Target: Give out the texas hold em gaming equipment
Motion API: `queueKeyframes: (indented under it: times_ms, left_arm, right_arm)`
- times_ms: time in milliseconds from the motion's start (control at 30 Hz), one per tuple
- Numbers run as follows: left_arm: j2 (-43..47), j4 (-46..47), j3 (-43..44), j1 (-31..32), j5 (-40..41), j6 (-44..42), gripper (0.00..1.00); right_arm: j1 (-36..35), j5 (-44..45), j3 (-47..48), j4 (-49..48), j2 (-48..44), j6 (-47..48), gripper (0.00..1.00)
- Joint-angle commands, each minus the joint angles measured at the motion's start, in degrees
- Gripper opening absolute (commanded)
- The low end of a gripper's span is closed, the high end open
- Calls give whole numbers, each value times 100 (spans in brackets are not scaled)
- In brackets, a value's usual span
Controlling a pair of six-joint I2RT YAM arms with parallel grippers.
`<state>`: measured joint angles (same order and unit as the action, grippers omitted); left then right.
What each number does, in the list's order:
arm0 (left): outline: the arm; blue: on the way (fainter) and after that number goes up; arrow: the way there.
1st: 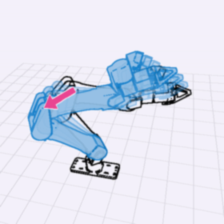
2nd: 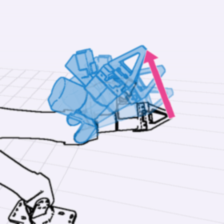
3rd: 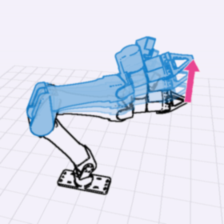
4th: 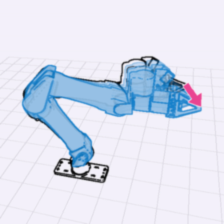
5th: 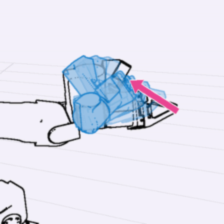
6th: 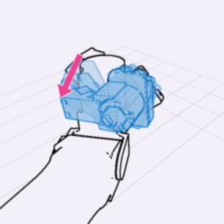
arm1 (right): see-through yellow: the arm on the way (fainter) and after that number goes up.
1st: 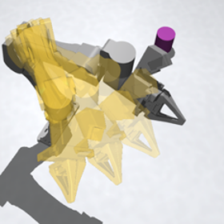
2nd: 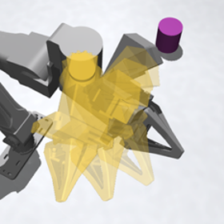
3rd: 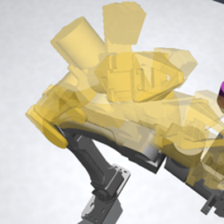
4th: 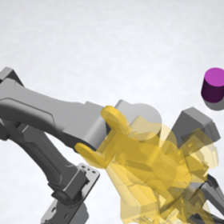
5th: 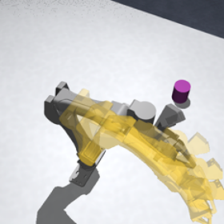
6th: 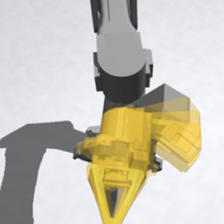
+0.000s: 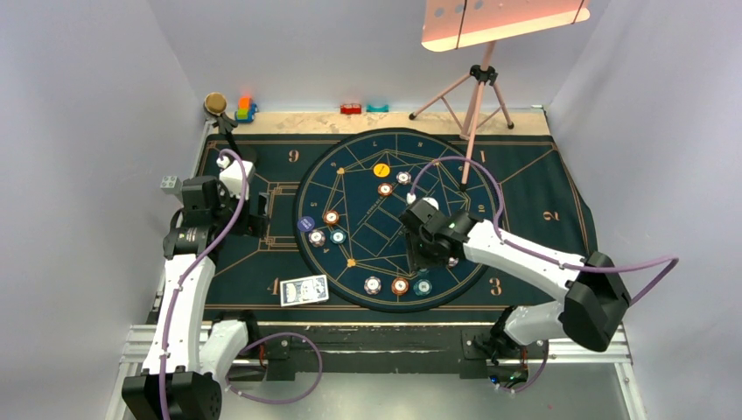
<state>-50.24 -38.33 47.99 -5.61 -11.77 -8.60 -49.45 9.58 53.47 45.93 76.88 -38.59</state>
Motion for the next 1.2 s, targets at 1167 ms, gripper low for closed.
queueKeyframes:
  times_ms: [1167]
  left_arm:
    - [58, 172, -24, -40, -41, -55, 100]
  right_arm:
    - [1949, 271, 4077, -954, 4291, 1488, 36]
